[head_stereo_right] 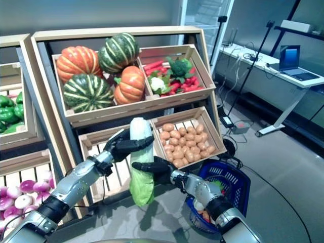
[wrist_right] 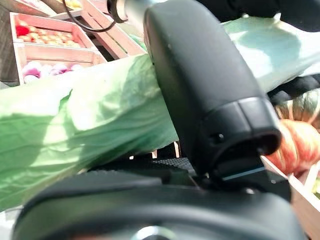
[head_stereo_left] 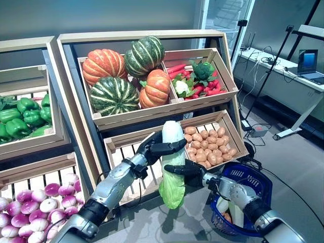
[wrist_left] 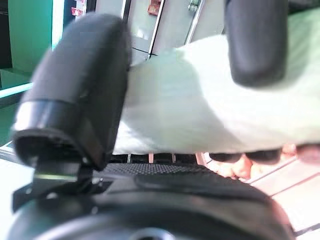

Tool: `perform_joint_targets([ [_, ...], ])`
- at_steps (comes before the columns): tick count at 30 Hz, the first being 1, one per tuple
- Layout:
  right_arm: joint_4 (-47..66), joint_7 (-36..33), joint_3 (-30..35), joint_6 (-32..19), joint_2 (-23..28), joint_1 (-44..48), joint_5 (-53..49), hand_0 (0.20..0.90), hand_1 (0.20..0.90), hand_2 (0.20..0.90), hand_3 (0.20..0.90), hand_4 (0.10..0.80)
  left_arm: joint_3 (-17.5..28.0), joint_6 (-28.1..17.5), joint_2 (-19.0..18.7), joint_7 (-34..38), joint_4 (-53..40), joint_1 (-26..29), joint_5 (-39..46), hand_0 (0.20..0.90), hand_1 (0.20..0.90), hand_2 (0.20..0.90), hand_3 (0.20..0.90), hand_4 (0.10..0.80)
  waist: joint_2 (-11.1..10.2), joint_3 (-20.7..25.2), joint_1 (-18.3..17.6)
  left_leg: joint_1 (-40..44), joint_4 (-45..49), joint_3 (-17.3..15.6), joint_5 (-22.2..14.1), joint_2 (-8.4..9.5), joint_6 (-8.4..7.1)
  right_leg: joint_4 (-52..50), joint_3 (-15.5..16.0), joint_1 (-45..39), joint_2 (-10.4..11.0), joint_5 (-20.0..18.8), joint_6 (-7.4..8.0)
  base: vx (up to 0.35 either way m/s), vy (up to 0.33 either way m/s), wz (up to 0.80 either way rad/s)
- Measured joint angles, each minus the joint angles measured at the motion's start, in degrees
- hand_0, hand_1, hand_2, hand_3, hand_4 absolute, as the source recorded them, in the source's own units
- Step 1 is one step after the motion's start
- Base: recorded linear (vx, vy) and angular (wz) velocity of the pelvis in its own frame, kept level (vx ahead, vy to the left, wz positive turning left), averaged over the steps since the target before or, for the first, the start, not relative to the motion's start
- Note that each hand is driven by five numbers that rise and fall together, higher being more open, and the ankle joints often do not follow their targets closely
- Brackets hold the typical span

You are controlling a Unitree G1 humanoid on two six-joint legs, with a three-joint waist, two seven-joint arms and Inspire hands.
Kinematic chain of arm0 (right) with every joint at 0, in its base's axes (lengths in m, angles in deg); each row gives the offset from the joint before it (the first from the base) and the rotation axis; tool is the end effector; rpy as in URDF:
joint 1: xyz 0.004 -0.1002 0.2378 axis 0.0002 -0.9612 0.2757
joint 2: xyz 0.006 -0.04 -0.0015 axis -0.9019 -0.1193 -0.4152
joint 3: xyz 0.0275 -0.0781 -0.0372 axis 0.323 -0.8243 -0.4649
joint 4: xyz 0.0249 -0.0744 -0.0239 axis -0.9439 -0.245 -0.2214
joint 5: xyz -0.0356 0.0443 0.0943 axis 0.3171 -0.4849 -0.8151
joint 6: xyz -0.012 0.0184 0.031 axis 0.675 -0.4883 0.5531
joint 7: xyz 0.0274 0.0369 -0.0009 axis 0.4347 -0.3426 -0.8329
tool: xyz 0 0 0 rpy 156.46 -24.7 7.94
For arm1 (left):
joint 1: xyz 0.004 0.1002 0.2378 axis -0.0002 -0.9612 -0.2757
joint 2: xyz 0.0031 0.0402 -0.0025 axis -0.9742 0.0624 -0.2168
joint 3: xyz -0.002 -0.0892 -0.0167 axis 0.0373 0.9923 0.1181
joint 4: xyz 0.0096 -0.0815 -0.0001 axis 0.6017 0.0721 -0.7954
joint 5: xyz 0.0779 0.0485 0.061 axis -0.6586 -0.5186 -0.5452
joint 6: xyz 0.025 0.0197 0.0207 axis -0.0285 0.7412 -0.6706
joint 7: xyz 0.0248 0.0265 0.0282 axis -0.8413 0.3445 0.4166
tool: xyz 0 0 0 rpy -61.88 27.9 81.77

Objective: Put vegetables into the basket

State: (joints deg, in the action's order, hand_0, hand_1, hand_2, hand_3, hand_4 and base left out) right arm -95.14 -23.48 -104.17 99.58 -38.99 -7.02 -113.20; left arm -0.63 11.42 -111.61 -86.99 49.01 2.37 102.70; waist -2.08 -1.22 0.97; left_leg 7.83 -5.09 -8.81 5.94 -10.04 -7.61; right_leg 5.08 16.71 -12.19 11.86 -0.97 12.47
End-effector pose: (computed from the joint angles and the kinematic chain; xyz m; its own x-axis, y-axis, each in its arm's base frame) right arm 0.2357 -0.1393 -0.0076 0.5820 0.7533 -0.3062 -0.3213 0.5590 0.7644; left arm 0.2474 0.1600 0.0574 0.8273 -0.5487 -0.1207 0.4978 0.8155 -0.2953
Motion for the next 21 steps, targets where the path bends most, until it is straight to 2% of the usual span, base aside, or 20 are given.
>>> perform_joint_targets([
  [5,-1.4,0.0,0.6,-0.7,-0.2,-0.6,0.0,0.300,0.300,0.300,0.300,0.400,0.0,0.5,0.1,-0.1,0.0,0.0,-2.2,0.900,0.900,0.900,0.900,0.800,0.1,0.0,-0.2,0.0,0.0,-0.8,-0.1,-0.03,0.05,0.0,-0.7,0.5,0.0,0.0,0.03,-0.002,-0.013,-0.08],
  [9,-5.3,-1.3,5.0,-1.0,0.8,-2.5,2.0,0.300,0.300,0.300,0.300,0.400,2.0,0.4,-0.3,-1.0,0.0,-0.4,-2.9,0.900,0.900,0.900,0.900,0.800,0.5,-0.4,-0.1,0.0,0.0,-0.9,-0.1,-0.03,0.11,0.0,-0.8,0.6,0.0,0.0,0.03,0.000,0.000,0.00],
  [13,-11.6,-2.8,9.6,-1.2,2.1,-3.7,1.9,0.300,0.300,0.300,0.300,0.400,6.6,-1.4,-0.1,-0.4,0.2,-1.8,-2.8,0.900,0.900,0.900,0.900,0.800,1.1,-0.9,0.0,-0.1,0.0,-0.9,-0.1,-0.03,0.11,0.0,-0.8,0.6,0.0,0.0,0.04,0.000,0.000,0.00],
  [18,-15.0,-6.2,14.6,-2.4,6.6,-6.0,1.9,0.300,0.300,0.300,0.300,0.400,13.9,-4.6,0.0,1.9,2.9,-2.6,-4.2,0.900,0.900,0.900,0.900,0.800,1.9,-2.1,-0.1,-0.1,0.0,-0.9,-0.1,-0.04,0.10,0.0,-0.8,0.6,0.0,-0.1,0.14,0.000,0.000,0.00],
  [21,-18.8,-6.5,18.4,-3.1,7.4,-6.1,2.3,0.300,0.300,0.300,0.300,0.400,15.3,-5.5,0.0,2.0,5.1,-2.8,-4.5,0.900,0.900,0.900,0.900,0.800,1.9,-2.3,0.0,-0.1,0.0,-0.9,-0.1,-0.03,0.09,0.0,-0.7,0.6,0.0,-0.1,0.15,0.014,-0.003,0.00],
])
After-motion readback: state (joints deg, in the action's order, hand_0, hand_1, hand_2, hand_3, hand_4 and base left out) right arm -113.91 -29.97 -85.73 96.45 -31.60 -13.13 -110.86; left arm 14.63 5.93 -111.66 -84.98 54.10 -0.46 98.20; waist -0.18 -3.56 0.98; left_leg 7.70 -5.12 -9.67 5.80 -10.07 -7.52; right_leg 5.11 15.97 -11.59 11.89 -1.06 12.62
